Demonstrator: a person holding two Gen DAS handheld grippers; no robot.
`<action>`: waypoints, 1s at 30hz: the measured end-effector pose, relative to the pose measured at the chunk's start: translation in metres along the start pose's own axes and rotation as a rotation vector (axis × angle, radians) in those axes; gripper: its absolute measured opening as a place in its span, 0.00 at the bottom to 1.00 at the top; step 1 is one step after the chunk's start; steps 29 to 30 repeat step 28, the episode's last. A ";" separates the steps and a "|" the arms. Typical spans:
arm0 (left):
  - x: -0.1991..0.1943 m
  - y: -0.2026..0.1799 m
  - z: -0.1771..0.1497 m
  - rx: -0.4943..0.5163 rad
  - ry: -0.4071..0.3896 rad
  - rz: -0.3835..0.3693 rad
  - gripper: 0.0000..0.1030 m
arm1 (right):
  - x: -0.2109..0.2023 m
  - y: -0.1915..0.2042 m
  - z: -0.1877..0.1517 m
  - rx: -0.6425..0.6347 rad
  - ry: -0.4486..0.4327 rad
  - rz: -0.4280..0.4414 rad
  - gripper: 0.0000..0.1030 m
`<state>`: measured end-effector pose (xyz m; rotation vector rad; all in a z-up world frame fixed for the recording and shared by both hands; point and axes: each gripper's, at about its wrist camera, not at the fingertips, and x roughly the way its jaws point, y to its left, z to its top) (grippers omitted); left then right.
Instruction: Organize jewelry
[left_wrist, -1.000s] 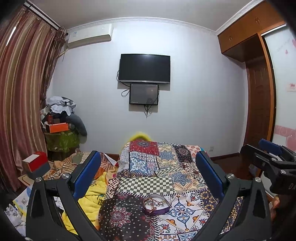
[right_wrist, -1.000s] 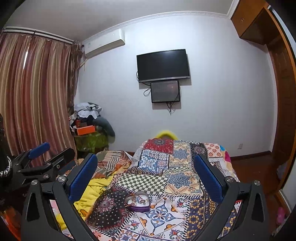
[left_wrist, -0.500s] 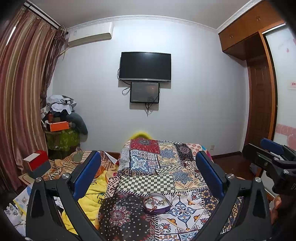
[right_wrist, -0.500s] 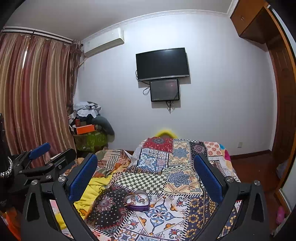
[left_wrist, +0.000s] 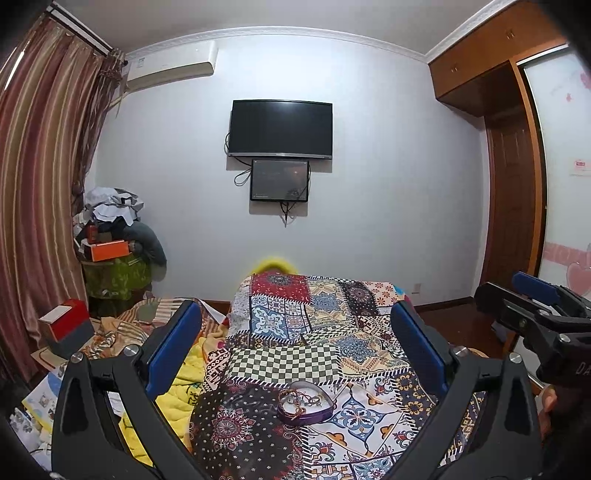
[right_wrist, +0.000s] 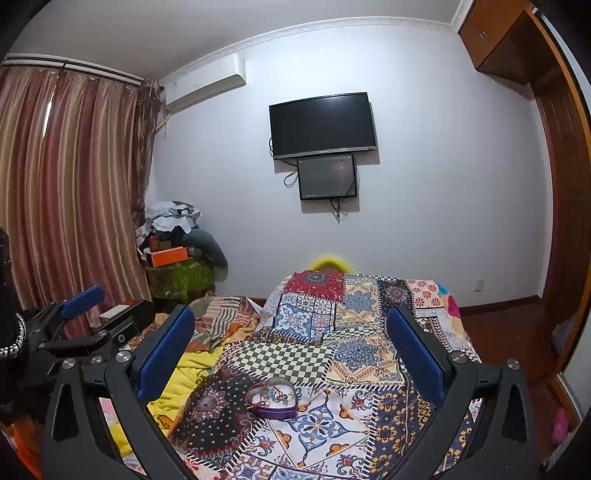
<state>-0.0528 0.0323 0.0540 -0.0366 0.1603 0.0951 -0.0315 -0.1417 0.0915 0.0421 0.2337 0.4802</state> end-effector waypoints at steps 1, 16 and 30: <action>0.000 0.000 0.000 0.000 0.001 -0.001 0.99 | 0.000 0.000 0.000 0.001 0.000 0.000 1.00; 0.000 -0.001 0.000 -0.005 0.002 -0.005 0.99 | 0.001 -0.004 0.000 0.012 0.003 -0.010 1.00; 0.002 0.002 -0.002 -0.013 0.009 0.000 0.99 | 0.004 -0.005 -0.002 0.015 0.011 -0.014 1.00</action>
